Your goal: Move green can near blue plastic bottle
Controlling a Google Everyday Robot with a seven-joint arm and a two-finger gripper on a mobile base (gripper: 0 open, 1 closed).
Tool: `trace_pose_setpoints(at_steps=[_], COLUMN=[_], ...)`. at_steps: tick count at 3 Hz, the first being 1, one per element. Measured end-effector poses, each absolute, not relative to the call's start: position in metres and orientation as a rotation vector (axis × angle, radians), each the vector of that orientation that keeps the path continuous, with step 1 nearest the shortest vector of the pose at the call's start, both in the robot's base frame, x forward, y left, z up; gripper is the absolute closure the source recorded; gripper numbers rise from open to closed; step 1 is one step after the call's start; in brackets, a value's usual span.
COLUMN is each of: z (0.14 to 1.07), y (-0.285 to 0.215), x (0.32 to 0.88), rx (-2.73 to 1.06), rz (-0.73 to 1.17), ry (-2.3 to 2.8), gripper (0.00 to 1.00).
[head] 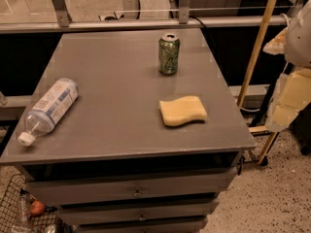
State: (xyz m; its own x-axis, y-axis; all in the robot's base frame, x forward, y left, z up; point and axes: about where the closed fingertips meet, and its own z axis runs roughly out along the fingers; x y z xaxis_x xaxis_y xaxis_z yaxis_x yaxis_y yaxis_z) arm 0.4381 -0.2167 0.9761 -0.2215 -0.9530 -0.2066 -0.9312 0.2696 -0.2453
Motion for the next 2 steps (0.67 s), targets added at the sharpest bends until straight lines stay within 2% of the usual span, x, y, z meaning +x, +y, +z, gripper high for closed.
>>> trace_pose_setpoints(at_steps=[1, 2], z=[0.976, 0.970], y=[-0.217, -0.204], x=[0.438, 0.477], rx=[-1.725, -1.725], rz=[-0.098, -0.084], ry=[2.232, 2.218], gripper=[0.00, 0.00])
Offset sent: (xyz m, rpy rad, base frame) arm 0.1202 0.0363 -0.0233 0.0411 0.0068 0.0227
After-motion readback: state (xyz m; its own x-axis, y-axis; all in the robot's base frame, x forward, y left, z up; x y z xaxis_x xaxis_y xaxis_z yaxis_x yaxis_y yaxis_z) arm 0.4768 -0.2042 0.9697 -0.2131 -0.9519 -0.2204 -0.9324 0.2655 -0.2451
